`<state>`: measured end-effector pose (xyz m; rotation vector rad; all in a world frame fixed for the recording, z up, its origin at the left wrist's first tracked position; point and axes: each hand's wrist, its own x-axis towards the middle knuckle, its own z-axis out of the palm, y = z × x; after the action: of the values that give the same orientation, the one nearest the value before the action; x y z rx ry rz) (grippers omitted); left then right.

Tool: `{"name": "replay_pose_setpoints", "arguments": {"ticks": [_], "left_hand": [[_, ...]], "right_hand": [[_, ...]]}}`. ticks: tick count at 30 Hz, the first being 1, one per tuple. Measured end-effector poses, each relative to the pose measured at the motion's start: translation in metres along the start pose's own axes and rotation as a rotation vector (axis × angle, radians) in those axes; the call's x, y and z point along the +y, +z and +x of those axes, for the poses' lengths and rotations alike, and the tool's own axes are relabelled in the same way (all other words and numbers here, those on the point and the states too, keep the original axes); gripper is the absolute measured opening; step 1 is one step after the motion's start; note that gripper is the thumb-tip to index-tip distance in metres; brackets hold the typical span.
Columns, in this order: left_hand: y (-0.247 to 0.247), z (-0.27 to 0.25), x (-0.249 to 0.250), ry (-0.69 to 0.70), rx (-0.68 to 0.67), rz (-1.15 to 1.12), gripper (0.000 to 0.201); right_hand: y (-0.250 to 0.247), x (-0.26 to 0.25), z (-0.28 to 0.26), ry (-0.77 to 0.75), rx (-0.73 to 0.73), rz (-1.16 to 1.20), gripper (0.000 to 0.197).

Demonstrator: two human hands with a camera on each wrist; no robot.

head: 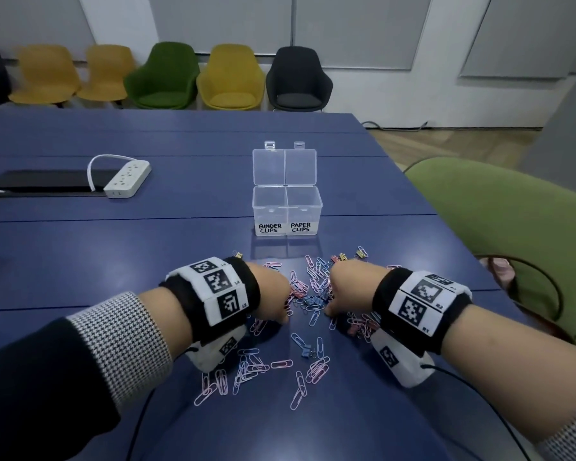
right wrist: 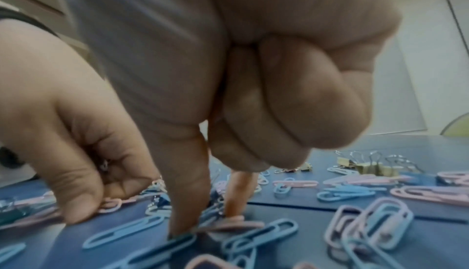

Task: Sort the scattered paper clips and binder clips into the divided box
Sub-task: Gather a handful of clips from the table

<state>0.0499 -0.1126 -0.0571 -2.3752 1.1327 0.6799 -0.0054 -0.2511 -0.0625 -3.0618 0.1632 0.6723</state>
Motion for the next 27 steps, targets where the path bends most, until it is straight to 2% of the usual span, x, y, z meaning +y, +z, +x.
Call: {"name": "replay_pose_setpoints", "arguments": {"ticks": [4,7,9,11,12,13,16,17,20,22,24,27], "left_hand": [[0.000,-0.002,0.001,0.041,0.014,0.059,0.026],[-0.003,-0.007,0.004,0.056,0.013,0.079,0.024],[-0.004,-0.010,0.001,0.063,0.026,0.012,0.025],[-0.004,-0.012,-0.008,0.077,0.055,-0.155,0.022],[-0.004,-0.013,-0.014,0.087,0.068,-0.310,0.023],[-0.003,-0.014,-0.021,0.112,0.058,-0.576,0.024],[0.003,-0.016,-0.044,0.228,-0.028,-1.595,0.022],[0.004,-0.016,-0.051,0.264,-0.047,-1.833,0.023],[0.005,-0.013,-0.064,0.291,-0.027,-2.269,0.031],[0.005,-0.009,-0.068,0.228,0.000,-2.374,0.027],[0.002,-0.006,-0.067,0.136,-0.018,-2.327,0.018],[-0.016,0.004,-0.068,-0.047,-0.115,-1.962,0.019]], "right_hand": [[0.001,0.002,0.001,0.016,-0.029,0.015,0.045],[0.003,-0.001,0.001,0.007,-0.036,0.018,0.045],[0.004,-0.001,-0.001,-0.008,-0.051,0.045,0.038],[0.001,0.003,-0.005,0.000,-0.066,0.167,0.023],[0.000,0.007,-0.006,0.012,-0.081,0.304,0.018],[-0.002,0.011,-0.007,0.032,-0.109,0.507,0.018],[-0.006,0.026,-0.010,0.101,-0.167,1.228,0.027],[-0.007,0.032,-0.010,0.092,-0.176,1.395,0.030],[-0.014,0.045,-0.010,0.024,-0.232,1.659,0.032],[-0.018,0.052,-0.008,0.004,-0.253,1.682,0.029],[-0.021,0.058,-0.004,0.013,-0.289,1.588,0.027],[-0.026,0.064,0.006,0.051,-0.377,1.254,0.025]]}}
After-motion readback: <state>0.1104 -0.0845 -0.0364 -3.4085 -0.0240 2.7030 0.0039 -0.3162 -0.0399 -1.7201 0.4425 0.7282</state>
